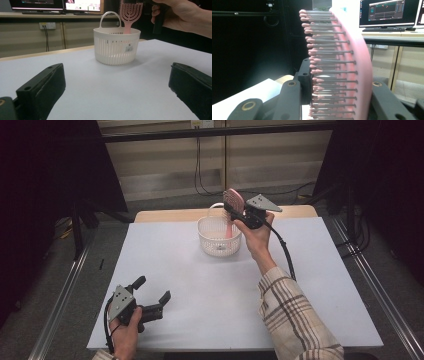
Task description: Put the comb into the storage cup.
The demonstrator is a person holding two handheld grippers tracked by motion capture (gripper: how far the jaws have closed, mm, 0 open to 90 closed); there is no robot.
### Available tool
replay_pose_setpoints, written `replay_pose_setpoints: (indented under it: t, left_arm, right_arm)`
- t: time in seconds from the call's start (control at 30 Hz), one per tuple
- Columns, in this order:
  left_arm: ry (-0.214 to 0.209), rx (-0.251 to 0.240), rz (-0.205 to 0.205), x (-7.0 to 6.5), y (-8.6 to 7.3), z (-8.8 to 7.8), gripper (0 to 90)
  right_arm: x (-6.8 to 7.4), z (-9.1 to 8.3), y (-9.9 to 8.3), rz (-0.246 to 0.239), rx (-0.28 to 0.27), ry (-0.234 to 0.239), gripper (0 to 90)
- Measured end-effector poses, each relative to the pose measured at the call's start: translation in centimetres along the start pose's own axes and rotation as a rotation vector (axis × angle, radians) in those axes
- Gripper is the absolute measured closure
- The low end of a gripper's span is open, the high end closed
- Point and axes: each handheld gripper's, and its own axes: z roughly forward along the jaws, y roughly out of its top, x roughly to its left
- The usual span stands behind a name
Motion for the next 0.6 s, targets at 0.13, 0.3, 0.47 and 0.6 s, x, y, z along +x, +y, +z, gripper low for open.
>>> replay_pose_setpoints:
  t: [0.13, 0.3, 0.47, 0.6]
  left_arm:
    - [-0.002, -0.002, -0.002, -0.1, 0.0, 0.0, 1.0]
    - [-0.003, 0.002, -0.001, 0.0, 0.0, 0.0, 1.0]
    - [0.003, -0.002, 0.004, -0.1, 0.0, 0.0, 1.0]
    - [-0.001, -0.001, 0.003, 0.0, 0.0, 0.0, 1.0]
  right_arm:
    - [0.1, 0.1, -0.5, 0.009, -0.001, 0.002, 63.0]
    - [0.0, 0.3, -1.4, 0.025, 0.013, 0.003, 63.0]
    - [-0.2, 0.2, -1.8, 0.046, 0.013, 0.004, 62.9]
    - [-0.4, 0.0, -1.8, 0.044, 0.017, -0.002, 62.8]
